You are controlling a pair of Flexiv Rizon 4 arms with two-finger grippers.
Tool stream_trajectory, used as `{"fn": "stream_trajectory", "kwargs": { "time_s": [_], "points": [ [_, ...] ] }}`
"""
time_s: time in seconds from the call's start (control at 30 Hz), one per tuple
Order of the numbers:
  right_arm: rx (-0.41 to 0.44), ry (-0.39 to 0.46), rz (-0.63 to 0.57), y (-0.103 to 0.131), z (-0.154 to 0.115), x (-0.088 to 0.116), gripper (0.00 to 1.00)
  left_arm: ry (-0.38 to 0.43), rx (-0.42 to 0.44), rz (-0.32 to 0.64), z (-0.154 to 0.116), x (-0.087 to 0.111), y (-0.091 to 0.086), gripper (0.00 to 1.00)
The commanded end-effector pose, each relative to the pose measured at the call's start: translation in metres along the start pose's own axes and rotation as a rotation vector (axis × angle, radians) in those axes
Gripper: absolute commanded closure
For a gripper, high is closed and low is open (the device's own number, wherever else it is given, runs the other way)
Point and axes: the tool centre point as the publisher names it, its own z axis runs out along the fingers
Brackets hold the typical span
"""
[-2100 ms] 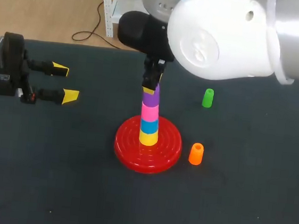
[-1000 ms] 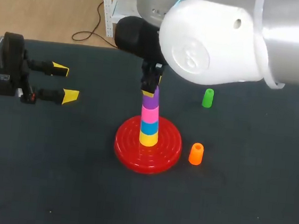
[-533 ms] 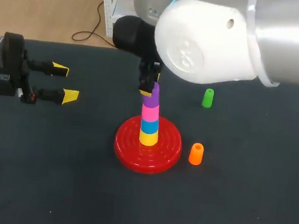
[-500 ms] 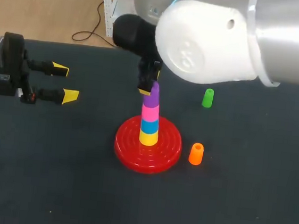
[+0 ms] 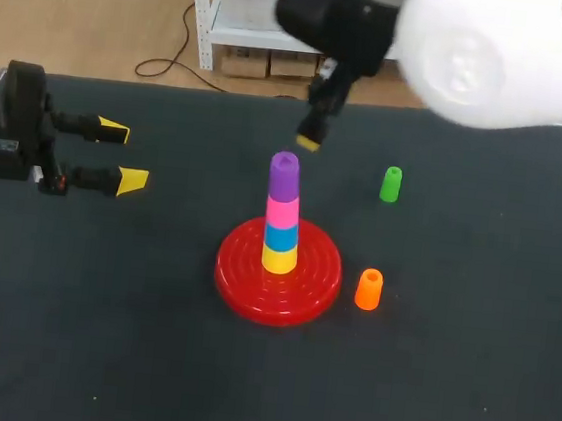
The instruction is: Pick up and stack the cylinders on the red base in this order: pink,purple,orange,green
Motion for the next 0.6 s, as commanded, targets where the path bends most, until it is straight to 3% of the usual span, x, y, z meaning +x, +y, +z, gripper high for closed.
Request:
{"fn": "stream_trajectory", "kwargs": {
  "time_s": [0.03, 0.27, 0.6],
  "points": [
    [0.005, -0.097, 0.014, -0.011, -0.003, 0.029, 0.00, -0.009, -0.004, 0.003, 0.001, 0.002, 0.000, 0.00],
    [0.008, -0.087, 0.035, -0.023, 0.005, 0.071, 0.00, -0.009, -0.004, 0.003, 0.001, 0.002, 0.000, 0.00],
    [0.000, 0.008, -0.012, 0.004, 0.055, 0.121, 0.00, -0.009, -0.004, 0.003, 0.001, 0.002, 0.000, 0.00]
  ]
}}
